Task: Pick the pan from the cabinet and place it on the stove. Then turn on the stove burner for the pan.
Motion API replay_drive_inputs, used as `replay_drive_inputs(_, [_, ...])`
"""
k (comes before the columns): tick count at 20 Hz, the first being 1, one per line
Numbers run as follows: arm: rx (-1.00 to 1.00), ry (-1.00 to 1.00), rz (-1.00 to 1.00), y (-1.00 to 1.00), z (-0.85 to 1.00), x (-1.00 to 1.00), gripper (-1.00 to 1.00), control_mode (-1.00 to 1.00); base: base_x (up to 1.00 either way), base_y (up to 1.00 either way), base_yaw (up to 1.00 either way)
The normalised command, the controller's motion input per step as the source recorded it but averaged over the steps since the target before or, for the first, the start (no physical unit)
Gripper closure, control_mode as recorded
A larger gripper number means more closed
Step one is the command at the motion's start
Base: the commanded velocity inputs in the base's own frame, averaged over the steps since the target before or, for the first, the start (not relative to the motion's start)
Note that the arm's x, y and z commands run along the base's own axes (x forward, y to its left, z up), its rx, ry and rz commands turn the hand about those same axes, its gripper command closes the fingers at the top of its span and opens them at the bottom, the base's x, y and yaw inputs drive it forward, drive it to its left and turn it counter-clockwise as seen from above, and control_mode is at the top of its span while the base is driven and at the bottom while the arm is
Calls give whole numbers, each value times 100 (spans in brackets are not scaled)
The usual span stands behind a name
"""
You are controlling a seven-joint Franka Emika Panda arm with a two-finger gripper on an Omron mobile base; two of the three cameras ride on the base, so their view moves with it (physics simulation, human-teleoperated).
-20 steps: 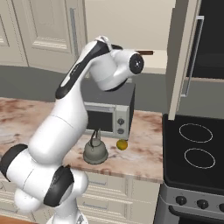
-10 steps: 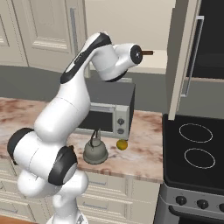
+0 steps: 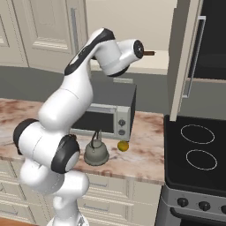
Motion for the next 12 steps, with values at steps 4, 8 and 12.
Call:
replay_drive_inputs(4, [3,5,4,23,-6,1,-100,-100,0,0,0])
replay_drive_inputs(8, [2,1,6,39,-4,-9,-100,-100,0,0,0])
replay_drive_inputs(12, [0,0,8,41,-1,-55,-100,-100,0,0,0])
